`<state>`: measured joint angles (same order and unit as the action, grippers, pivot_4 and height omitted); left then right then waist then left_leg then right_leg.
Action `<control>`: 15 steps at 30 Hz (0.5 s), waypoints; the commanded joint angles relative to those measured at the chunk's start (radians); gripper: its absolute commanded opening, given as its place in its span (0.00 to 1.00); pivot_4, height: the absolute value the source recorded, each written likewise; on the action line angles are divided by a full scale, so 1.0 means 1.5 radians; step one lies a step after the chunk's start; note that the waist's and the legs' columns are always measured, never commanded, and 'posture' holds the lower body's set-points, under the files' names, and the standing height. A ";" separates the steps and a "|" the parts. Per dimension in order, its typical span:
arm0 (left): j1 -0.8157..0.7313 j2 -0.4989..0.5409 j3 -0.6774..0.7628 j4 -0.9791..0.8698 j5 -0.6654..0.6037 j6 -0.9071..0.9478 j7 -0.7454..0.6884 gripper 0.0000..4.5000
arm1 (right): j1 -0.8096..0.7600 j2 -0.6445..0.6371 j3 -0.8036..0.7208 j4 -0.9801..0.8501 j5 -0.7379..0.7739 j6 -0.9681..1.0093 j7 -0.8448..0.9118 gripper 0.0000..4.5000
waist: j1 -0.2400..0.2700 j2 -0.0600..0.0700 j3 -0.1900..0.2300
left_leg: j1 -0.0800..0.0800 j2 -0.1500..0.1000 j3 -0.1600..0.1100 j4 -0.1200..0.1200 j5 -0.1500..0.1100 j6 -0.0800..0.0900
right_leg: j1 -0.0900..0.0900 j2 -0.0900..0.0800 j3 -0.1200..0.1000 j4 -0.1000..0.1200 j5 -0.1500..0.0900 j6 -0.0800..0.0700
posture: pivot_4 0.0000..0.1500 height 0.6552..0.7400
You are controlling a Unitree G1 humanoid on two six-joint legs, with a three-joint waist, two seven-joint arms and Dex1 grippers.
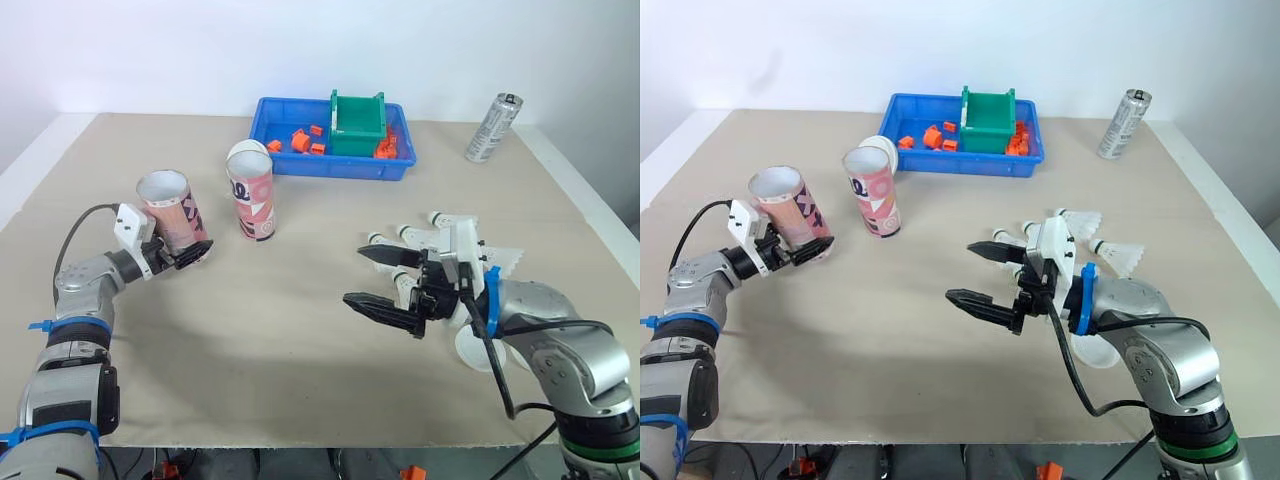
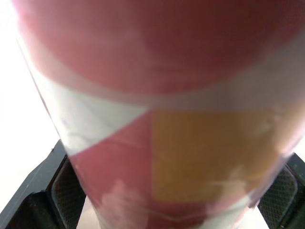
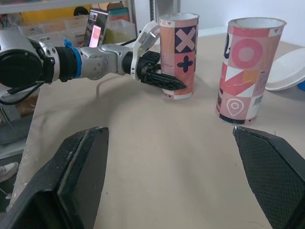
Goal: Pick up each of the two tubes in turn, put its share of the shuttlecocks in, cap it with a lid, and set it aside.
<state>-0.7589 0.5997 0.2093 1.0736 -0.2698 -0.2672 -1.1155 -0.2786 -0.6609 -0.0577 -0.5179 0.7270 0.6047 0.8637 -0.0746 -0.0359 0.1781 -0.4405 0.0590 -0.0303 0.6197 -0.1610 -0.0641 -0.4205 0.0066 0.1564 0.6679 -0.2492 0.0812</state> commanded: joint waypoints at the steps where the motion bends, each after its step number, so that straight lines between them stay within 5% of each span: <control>1: -0.019 -0.001 0.012 0.000 -0.001 -0.016 0.006 1.00 | 0.003 -0.008 -0.026 -0.029 0.015 -0.006 -0.005 0.99 | 0.000 0.000 0.000 | 0.000 0.000 0.000 0.000 0.000 0.000 | 0.000 0.000 0.000 0.000 0.000 0.000 | 1.00 0.89; 13: -0.018 -0.011 0.020 0.006 -0.007 -0.025 0.014 1.00 | -0.005 -0.009 -0.019 -0.026 0.018 -0.005 -0.007 0.99 | 0.000 0.000 0.000 | 0.000 0.000 0.000 0.000 0.000 0.000 | 0.000 0.000 0.000 0.000 0.000 0.000 | 1.00 0.89; 15: -0.015 -0.012 0.019 0.006 -0.004 -0.031 0.022 0.88 | -0.007 -0.011 -0.020 -0.025 0.019 -0.004 -0.007 1.00 | 0.000 0.000 0.000 | 0.000 0.000 0.000 0.000 0.000 0.000 | 0.000 0.000 0.000 0.000 0.000 0.000 | 1.00 0.89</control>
<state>-0.7697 0.5705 0.2152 1.0881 -0.2711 -0.2878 -1.0903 -0.2733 -0.6635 -0.0599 -0.5248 0.7368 0.6053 0.8504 -0.0742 -0.0359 0.1781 -0.4404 0.0590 -0.0306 0.6199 -0.1609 -0.0640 -0.4203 0.0067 0.1563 0.6680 -0.2490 0.0813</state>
